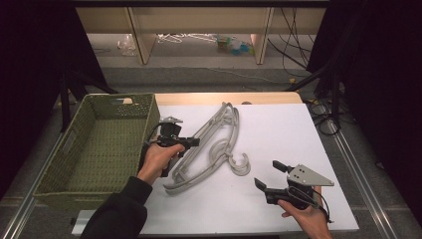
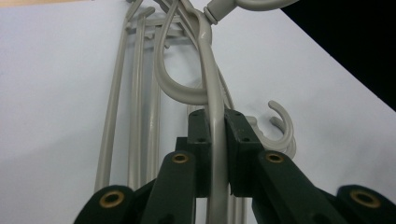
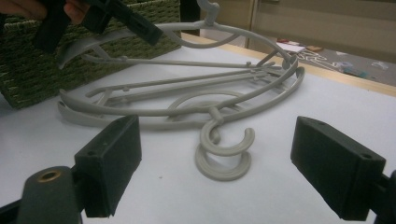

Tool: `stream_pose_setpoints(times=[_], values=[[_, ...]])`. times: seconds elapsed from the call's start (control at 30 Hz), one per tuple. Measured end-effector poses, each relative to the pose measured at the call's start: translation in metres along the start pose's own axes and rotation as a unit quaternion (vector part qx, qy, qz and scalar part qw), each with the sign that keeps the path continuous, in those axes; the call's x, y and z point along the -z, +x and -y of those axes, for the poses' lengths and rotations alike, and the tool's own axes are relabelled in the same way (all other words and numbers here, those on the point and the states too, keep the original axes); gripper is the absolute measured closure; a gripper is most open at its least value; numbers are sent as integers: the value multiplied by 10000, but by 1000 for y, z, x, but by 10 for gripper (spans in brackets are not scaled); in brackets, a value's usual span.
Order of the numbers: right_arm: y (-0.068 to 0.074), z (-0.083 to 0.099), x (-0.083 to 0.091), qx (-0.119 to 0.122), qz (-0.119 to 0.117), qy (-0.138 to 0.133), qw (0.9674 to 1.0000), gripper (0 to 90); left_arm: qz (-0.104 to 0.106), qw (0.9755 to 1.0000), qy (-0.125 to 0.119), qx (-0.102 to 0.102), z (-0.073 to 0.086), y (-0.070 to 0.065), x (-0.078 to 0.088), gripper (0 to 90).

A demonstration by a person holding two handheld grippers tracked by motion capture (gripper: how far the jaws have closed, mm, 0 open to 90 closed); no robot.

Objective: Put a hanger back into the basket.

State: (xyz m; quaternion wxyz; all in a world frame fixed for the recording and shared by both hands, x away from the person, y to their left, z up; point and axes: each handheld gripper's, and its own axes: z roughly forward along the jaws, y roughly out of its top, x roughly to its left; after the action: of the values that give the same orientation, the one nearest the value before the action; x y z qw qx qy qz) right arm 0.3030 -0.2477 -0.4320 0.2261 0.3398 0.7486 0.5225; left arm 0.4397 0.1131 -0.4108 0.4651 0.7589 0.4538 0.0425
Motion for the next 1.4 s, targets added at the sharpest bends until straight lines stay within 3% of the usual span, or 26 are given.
stream_pose_setpoints(times=[0.1, 0.13, 0.47, 0.53, 0.57, 0.7, 0.8, 0.83, 0.87, 0.97, 1.0, 1.03, 1.1, 1.13, 1.17, 1.27, 1.33, 1.4], values=[[-1, 0, 0, 85, 18, -39, 10000, 172, 48, 9999, -117, 36, -2, 0, 4, 815], [-1, 0, 0, 73, 18, -35, 10000, 172, -1, 9999, -162, -42, -4, 0, 7, 814], [-1, 1, 0, -19, -9, 5, 10000, 172, 55, 9983, -585, 54, -17, 1, 32, 813], [-3, 1, -1, 89, 34, -72, 9999, 172, 95, 9977, -674, -31, -22, -3, 38, 813], [-1, 1, -1, -46, -21, -3, 10000, 172, 140, 9973, -723, -45, -27, -5, 44, 813], [-1, 1, 0, -54, -27, -16, 10000, 172, 109, 9966, -807, -92, -35, -6, 53, 814], [-2, 1, -1, 3, 19, -114, 9999, 172, 149, 9955, -935, -71, -43, -5, 68, 813], [-2, 1, 0, -42, 32, 17, 10000, 172, 83, 9947, -1012, -149, -48, -8, 82, 813], [-1, 2, -1, -82, -15, -69, 9999, 173, 52, 9941, -1066, -183, -50, -9, 88, 813], [-2, 1, 0, -32, 23, 18, 10000, 172, 45, 9932, -1136, -251, -52, -11, 100, 813], [-1, 1, 0, -65, -20, -36, 10000, 172, 31, 9920, -1230, -281, -54, -11, 116, 813], [-1, 1, 0, -65, -20, -36, 10000, 172, 31, 9920, -1230, -281, -54, -11, 116, 813], [-2, 2, -1, -82, 10, -70, 9999, 172, -49, 9905, -1346, -292, -55, -9, 137, 813], [-2, 1, 0, -45, 50, 15, 10000, 172, -49, 9905, -1346, -292, -55, -9, 137, 813], [-3, 1, 0, 39, 78, -37, 10000, 172, -50, 9900, -1381, -290, -55, -7, 142, 813], [-2, 1, 0, -34, 76, -13, 10000, 172, -75, 9878, -1544, -212, -50, 5, 164, 813], [-2, 2, 0, -79, 71, 35, 9999, 172, -251, 9875, -1545, -207, -39, 16, 182, 813], [-2, 2, 0, -79, 67, 41, 9999, 172, -302, 9876, -1531, -194, -33, 21, 189, 813]])
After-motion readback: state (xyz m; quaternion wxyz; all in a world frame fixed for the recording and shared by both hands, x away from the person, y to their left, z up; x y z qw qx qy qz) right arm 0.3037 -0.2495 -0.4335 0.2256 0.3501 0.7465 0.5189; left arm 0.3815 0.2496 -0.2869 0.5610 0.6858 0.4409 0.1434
